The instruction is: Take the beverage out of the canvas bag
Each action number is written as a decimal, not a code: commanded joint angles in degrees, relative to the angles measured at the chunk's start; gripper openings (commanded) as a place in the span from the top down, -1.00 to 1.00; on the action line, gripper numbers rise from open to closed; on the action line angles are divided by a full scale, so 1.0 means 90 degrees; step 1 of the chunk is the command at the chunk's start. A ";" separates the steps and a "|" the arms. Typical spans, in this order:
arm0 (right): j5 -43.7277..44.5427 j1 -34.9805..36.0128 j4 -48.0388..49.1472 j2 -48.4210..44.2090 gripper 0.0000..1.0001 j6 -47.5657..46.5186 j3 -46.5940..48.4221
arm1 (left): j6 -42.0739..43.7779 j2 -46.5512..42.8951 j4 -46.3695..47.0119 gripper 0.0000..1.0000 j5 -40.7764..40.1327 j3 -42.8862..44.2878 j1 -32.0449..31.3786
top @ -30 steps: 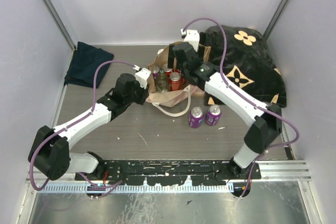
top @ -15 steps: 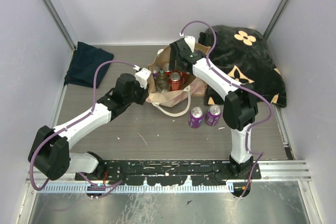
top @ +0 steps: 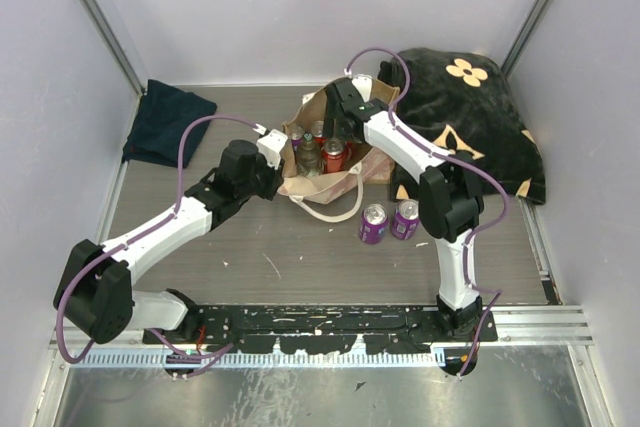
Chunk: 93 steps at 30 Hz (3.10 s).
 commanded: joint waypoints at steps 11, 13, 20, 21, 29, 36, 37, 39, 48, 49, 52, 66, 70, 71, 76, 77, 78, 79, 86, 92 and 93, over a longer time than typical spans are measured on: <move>0.0013 -0.0144 0.0621 0.0436 -0.44 0.0376 0.0053 | 0.0070 0.0090 -0.0133 0.41 -0.0006 -0.0171 0.0010; -0.0041 -0.0149 0.0532 0.0548 -0.35 0.0362 0.0123 | 0.0073 0.0100 -0.0137 0.41 -0.0003 -0.0161 0.0001; -0.0179 -0.0149 0.0373 0.0602 0.98 0.0248 0.0032 | 0.0119 0.0105 -0.0168 0.41 -0.0040 -0.0132 0.0005; -0.0160 -0.0149 0.0368 0.0563 0.99 0.0178 0.0020 | 0.0121 0.0099 -0.0162 0.41 -0.0051 -0.0137 0.0007; 0.0523 -0.0096 0.1216 -0.0650 0.99 -0.0714 -0.0214 | 0.0103 0.0034 -0.0114 0.41 -0.0071 -0.0152 0.0004; 0.0553 -0.0026 0.2195 -0.1757 0.99 -0.1332 -0.0486 | 0.0112 0.0014 -0.0136 0.41 -0.0083 -0.0137 0.0006; 0.0540 -0.0009 0.2312 -0.1888 0.99 -0.1379 -0.0560 | 0.0112 0.0013 -0.0138 0.41 -0.0086 -0.0129 0.0000; 0.0389 0.0028 0.2528 -0.2184 0.99 -0.1460 -0.0726 | 0.0104 0.0012 -0.0140 0.41 -0.0083 -0.0122 -0.0001; 0.0781 0.1215 0.3130 -0.3681 0.99 -0.2615 -0.1554 | 0.0102 0.0021 -0.0157 0.41 -0.0069 -0.0078 0.0004; 0.0875 0.1429 0.3131 -0.3860 0.99 -0.2745 -0.1662 | 0.0102 0.0024 -0.0157 0.41 -0.0067 -0.0077 0.0001; 0.1012 0.1965 0.3059 -0.4362 0.98 -0.2926 -0.2071 | 0.0068 0.0030 -0.0143 0.41 -0.0032 -0.0084 -0.0001; 0.0487 0.3382 0.1477 -0.5794 0.99 -0.1593 -0.4102 | 0.0027 -0.0006 -0.0152 0.40 -0.0070 -0.0124 -0.0001; 0.0512 0.3480 0.1495 -0.5725 0.99 -0.1332 -0.4566 | 0.0022 -0.0015 -0.0140 0.40 -0.0060 -0.0126 -0.0011; 0.0475 0.3493 0.1550 -0.5720 0.99 -0.1288 -0.4689 | 0.0024 -0.0015 -0.0136 0.40 -0.0066 -0.0124 -0.0008; 0.0201 0.3504 0.1905 -0.5674 0.99 -0.1208 -0.5359 | 0.0038 -0.0006 -0.0157 0.40 -0.0067 -0.0113 -0.0006; 0.0185 0.3504 0.1972 -0.5652 0.99 -0.1215 -0.5467 | 0.0035 -0.0005 -0.0157 0.40 -0.0075 -0.0120 -0.0010; 0.0184 0.3503 0.2050 -0.5637 0.99 -0.1224 -0.5601 | 0.0034 0.0000 -0.0157 0.40 -0.0070 -0.0124 -0.0011; 0.0185 0.3503 0.2164 -0.5618 0.99 -0.1242 -0.5708 | 0.0034 0.0006 -0.0157 0.39 -0.0076 -0.0123 -0.0008; 0.0213 0.3503 0.2559 -0.5421 0.99 -0.1193 -0.5958 | 0.0042 0.0021 -0.0157 0.39 -0.0083 -0.0132 -0.0020; 0.0372 0.3503 0.3087 -0.5351 0.99 -0.1074 -0.6256 | 0.0043 0.0043 -0.0140 0.39 -0.0072 -0.0140 -0.0023; 0.0391 0.3503 0.3150 -0.5332 0.99 -0.1058 -0.6291 | 0.0041 0.0048 -0.0138 0.39 -0.0073 -0.0141 -0.0028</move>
